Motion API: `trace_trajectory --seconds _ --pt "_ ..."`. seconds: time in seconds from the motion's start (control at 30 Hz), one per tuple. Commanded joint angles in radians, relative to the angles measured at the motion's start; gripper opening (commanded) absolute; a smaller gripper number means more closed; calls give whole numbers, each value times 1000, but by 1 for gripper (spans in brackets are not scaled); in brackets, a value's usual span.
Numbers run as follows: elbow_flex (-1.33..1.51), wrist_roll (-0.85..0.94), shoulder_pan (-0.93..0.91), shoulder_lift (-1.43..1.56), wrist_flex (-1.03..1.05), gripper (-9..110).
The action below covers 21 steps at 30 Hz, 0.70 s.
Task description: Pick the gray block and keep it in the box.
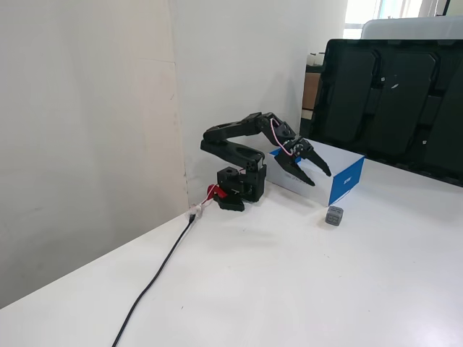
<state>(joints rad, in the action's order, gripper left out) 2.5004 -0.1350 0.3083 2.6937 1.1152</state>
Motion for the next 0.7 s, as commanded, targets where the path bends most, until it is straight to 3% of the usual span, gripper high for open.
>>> trace_trajectory --seconds 0.0,0.67 --pt "-58 -11 28 -51 -49 20" --pt "-635 -132 137 -1083 51 36"
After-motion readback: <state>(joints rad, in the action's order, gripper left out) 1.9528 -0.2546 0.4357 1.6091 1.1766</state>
